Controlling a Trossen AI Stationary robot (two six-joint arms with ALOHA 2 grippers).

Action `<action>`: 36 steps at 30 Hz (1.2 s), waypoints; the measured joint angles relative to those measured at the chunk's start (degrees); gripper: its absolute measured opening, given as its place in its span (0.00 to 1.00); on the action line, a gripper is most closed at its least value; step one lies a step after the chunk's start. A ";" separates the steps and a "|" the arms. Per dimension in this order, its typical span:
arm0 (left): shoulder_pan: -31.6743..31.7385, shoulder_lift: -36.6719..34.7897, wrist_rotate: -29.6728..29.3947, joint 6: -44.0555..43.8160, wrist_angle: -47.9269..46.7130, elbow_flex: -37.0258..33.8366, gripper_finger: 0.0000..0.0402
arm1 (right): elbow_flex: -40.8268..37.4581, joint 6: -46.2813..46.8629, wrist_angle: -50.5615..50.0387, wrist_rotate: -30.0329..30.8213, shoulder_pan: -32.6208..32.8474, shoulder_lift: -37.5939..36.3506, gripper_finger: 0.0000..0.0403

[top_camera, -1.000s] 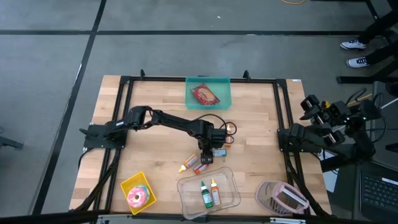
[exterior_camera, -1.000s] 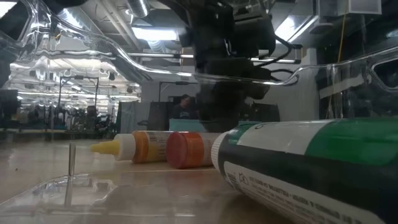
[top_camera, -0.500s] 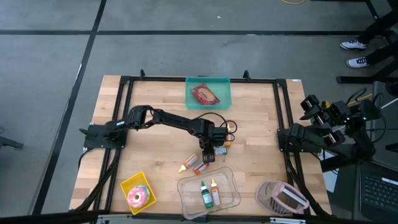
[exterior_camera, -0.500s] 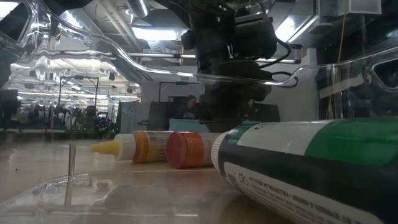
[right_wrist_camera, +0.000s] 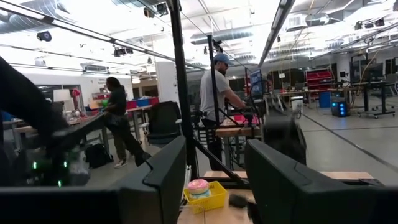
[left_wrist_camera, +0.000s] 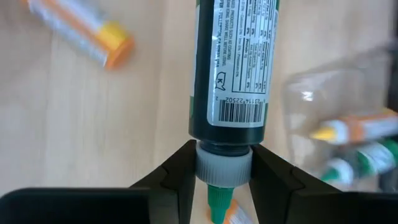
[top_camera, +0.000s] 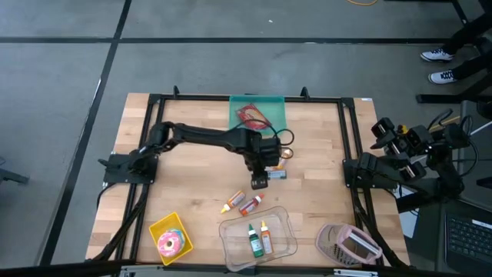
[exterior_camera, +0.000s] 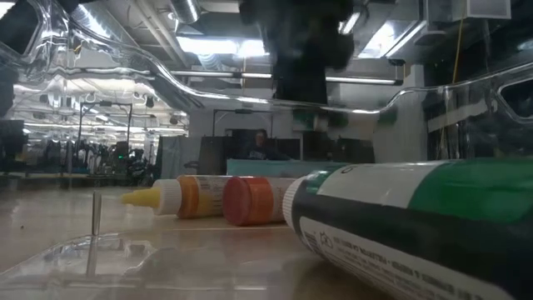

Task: Pick & Place Food Item
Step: Put the green food coloring bottle into the transparent bin

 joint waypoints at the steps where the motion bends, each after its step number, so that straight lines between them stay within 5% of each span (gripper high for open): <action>1: -0.45 -1.06 -0.01 1.76 -0.95 0.85 0.28 | 0.00 0.00 0.02 -0.10 0.00 0.00 0.41; 12: -12.33 -5.51 -5.96 18.06 -17.66 10.36 0.28 | 0.00 0.27 0.03 -1.43 0.00 -0.02 0.41; 21: -22.43 -4.62 -10.14 26.23 -26.30 10.70 0.28 | 0.00 1.93 0.04 1.26 0.00 -0.02 0.41; 36: -25.78 5.43 -10.02 43.61 -24.72 10.58 0.28 | 0.00 2.69 0.24 2.09 0.00 -0.02 0.41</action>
